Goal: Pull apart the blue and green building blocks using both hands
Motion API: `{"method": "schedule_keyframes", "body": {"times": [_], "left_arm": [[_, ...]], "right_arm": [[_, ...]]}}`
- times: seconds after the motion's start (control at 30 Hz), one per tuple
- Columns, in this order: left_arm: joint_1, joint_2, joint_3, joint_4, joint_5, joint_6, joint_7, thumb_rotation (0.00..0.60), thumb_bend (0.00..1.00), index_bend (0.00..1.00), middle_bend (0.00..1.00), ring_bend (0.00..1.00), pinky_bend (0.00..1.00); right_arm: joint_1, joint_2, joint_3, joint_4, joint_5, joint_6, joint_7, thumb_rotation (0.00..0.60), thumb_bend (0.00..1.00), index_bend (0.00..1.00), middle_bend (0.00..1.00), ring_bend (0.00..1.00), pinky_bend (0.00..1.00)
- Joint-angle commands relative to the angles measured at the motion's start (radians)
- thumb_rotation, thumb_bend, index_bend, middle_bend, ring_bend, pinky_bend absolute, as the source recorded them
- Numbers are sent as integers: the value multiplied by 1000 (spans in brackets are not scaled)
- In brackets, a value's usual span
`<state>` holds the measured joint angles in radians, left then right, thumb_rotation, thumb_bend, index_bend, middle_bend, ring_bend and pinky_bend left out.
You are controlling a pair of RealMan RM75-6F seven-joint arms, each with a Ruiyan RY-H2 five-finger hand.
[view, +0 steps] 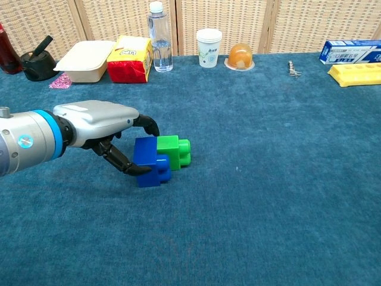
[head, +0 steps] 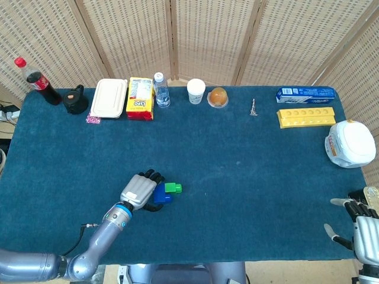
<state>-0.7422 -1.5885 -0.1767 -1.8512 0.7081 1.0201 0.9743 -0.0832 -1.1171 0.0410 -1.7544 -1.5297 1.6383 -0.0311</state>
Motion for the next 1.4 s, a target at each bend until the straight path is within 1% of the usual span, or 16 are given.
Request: {"method": "schedule_keyframes", "body": {"times": [0.03, 0.17, 0.33, 0.43, 0.6, 0.67, 0.77, 0.83, 0.9, 1.03, 1.17, 1.27, 1.4], "left_arm": [[-21, -11, 8, 10, -20, 11, 7, 342, 318, 232, 207, 135, 303], [-45, -18, 19, 14, -41, 28, 19, 336, 334, 241, 207, 135, 303], [-66, -22, 39, 17, -59, 58, 32, 343, 339, 242, 207, 135, 303], [-76, -21, 50, 19, -70, 67, 34, 337, 340, 242, 207, 135, 304], [-96, -18, 67, 23, -78, 73, 44, 344, 342, 245, 207, 135, 304], [-101, -17, 75, 25, -80, 79, 43, 340, 344, 261, 211, 135, 304], [-106, -15, 80, 30, -76, 85, 37, 353, 345, 321, 237, 151, 307], [-110, -18, 84, 39, -64, 90, 28, 358, 349, 377, 265, 184, 330], [-111, -21, 87, 47, -46, 95, 18, 359, 354, 404, 281, 204, 348], [-114, -21, 91, 59, -9, 89, -11, 366, 371, 419, 298, 224, 360], [-122, -10, 86, 75, 34, 61, -56, 365, 381, 438, 314, 237, 368], [-129, 7, 82, 75, 72, 29, -95, 351, 382, 438, 314, 237, 379], [-141, 41, 71, 67, 137, -14, -153, 358, 386, 438, 315, 238, 381]], "right_arm": [[-2, 1, 1, 1, 2, 3, 3, 600, 255, 345, 378, 347, 288], [-7, 2, 3, 4, 3, 10, 11, 600, 255, 345, 378, 346, 288], [-14, 3, 2, 8, 3, 17, 20, 600, 255, 345, 378, 346, 288], [-18, 4, 2, 11, 5, 20, 23, 600, 255, 345, 378, 346, 288], [-23, 4, 2, 11, 4, 27, 25, 600, 255, 345, 378, 347, 288], [-24, 5, 3, 10, 6, 27, 23, 600, 255, 345, 378, 347, 288], [-25, 5, 3, 9, 6, 27, 23, 600, 255, 345, 378, 346, 288], [-24, 6, 5, 8, 8, 25, 22, 600, 255, 345, 378, 347, 288], [-23, 6, 6, 6, 8, 23, 21, 600, 255, 345, 378, 347, 288], [-16, 5, 4, 2, 12, 3, 28, 600, 255, 345, 378, 346, 288], [-2, 6, 4, -2, 18, -31, 66, 600, 255, 345, 378, 347, 298], [11, 9, 4, -8, 19, -55, 96, 600, 255, 345, 383, 377, 328], [40, 14, 8, -22, 18, -104, 151, 600, 254, 345, 394, 397, 362]]}}
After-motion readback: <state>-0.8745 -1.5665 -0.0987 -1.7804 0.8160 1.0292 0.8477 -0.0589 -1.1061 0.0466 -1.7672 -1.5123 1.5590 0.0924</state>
